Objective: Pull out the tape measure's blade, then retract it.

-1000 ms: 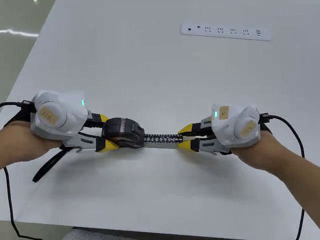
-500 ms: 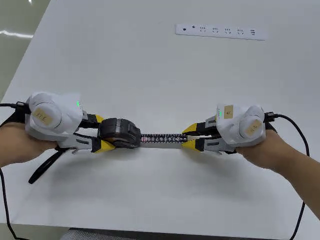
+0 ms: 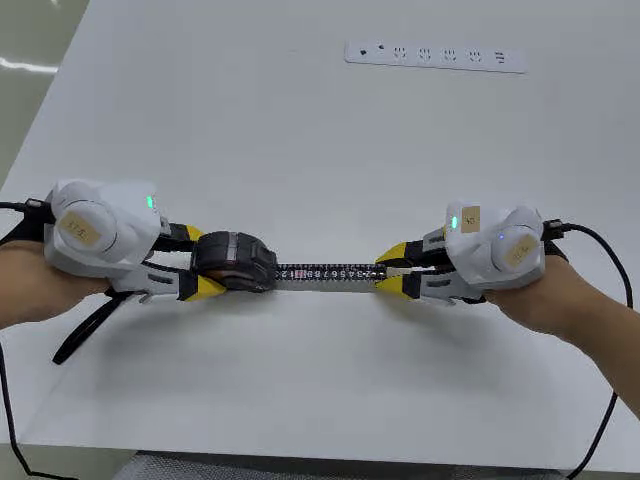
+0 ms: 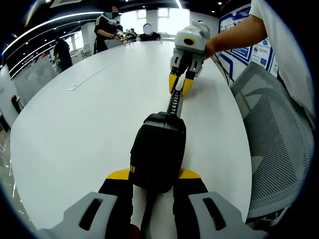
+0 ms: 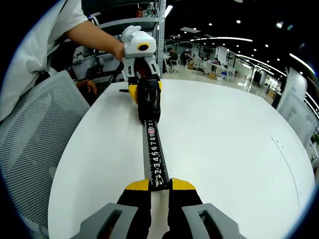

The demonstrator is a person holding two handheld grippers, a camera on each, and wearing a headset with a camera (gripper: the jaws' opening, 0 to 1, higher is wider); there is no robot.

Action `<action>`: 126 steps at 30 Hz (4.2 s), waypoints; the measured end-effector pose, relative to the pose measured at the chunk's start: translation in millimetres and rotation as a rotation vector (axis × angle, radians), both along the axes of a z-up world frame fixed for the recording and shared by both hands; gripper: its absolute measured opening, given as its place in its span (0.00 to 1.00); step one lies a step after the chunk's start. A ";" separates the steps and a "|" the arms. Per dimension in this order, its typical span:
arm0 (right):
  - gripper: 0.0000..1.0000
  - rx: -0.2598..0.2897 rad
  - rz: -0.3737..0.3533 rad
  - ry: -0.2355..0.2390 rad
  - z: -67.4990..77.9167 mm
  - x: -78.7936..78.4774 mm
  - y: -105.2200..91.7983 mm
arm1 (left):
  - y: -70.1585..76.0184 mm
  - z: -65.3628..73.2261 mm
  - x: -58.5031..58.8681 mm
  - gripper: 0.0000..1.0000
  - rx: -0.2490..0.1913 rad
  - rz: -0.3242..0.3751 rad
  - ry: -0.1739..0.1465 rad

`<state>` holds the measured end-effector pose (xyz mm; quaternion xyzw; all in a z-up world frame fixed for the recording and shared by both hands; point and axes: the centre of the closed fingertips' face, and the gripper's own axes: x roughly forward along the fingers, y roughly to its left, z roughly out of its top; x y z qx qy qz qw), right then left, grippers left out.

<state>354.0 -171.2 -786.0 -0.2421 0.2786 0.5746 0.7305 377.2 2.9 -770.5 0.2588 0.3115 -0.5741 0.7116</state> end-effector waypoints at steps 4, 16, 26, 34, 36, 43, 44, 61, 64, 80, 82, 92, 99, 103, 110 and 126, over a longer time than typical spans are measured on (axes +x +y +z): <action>0.08 -0.005 -0.011 -0.002 -1.3 -1.9 -6.1 | -0.3 0.0 0.0 0.25 0.001 -0.002 -0.001; 0.08 -0.023 -0.039 0.003 -2.3 -4.6 -25.2 | -0.6 0.2 0.2 0.25 0.003 -0.006 -0.003; 0.08 -0.043 -0.045 0.007 -3.8 -7.9 -39.3 | -0.8 0.3 -0.3 0.25 0.006 -0.009 -0.004; 0.08 -0.056 -0.056 0.008 -3.4 -10.0 -50.8 | -0.4 0.1 -0.1 0.25 0.009 -0.013 -0.004; 0.08 -0.061 -0.058 0.007 -4.2 -10.2 -54.0 | -0.4 0.0 0.0 0.25 0.010 -0.013 -0.003; 0.08 -0.071 -0.061 0.007 -1.6 -13.2 -60.4 | -0.5 -0.1 0.0 0.25 0.012 -0.014 -0.004; 0.08 -0.072 -0.065 0.007 -1.6 -12.4 -62.2 | -0.6 0.0 0.0 0.25 0.011 -0.013 -0.003; 0.08 -0.120 -0.074 0.015 0.5 -15.7 -89.6 | -0.7 0.1 0.1 0.25 0.008 -0.009 -0.001; 0.08 -0.120 -0.077 0.016 0.7 -16.7 -91.8 | -0.8 0.1 0.1 0.25 0.007 -0.009 -0.002; 0.08 -0.122 -0.097 0.029 -1.6 -17.4 -104.3 | -0.6 0.5 -0.4 0.25 0.014 -0.012 -0.004; 0.08 -0.120 -0.096 0.028 -1.9 -17.5 -104.1 | -0.8 0.6 -0.6 0.25 0.015 -0.013 -0.005; 0.10 -0.134 -0.087 0.037 -2.2 -16.4 -103.0 | -2.0 0.6 -0.4 0.26 0.020 -0.004 0.001; 0.11 -0.151 -0.074 0.037 -2.4 -16.5 -103.2 | -2.3 0.3 0.1 0.27 0.019 0.007 0.000; 0.12 -0.157 -0.078 0.034 -1.8 -16.4 -103.3 | -2.6 0.1 -0.4 0.28 0.018 0.006 -0.012; 0.22 -0.133 -0.110 0.059 0.5 -15.0 -97.5 | -3.7 -0.7 -0.8 0.37 0.012 0.024 0.002; 0.32 -0.037 -0.285 0.101 11.1 -14.3 -100.1 | 5.0 11.2 -2.2 0.48 -0.051 0.147 0.015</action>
